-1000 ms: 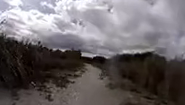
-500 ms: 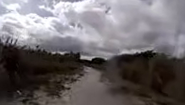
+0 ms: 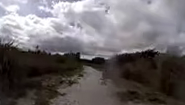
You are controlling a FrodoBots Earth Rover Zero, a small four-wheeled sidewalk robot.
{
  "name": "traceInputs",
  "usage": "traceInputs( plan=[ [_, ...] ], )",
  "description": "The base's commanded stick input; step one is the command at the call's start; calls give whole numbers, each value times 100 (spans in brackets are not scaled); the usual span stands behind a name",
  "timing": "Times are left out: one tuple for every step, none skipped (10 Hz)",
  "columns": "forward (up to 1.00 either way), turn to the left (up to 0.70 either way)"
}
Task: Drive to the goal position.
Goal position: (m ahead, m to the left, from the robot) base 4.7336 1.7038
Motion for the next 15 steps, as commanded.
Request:
traceInputs(
  plan=[
    [69,1],
    [69,1],
    [69,1],
    [69,1],
    [69,1],
    [69,-2],
    [69,-11],
    [69,-3],
    [69,1],
    [69,1],
    [69,1],
    [69,1],
    [69,1],
    [69,1],
    [69,1]
  ],
)
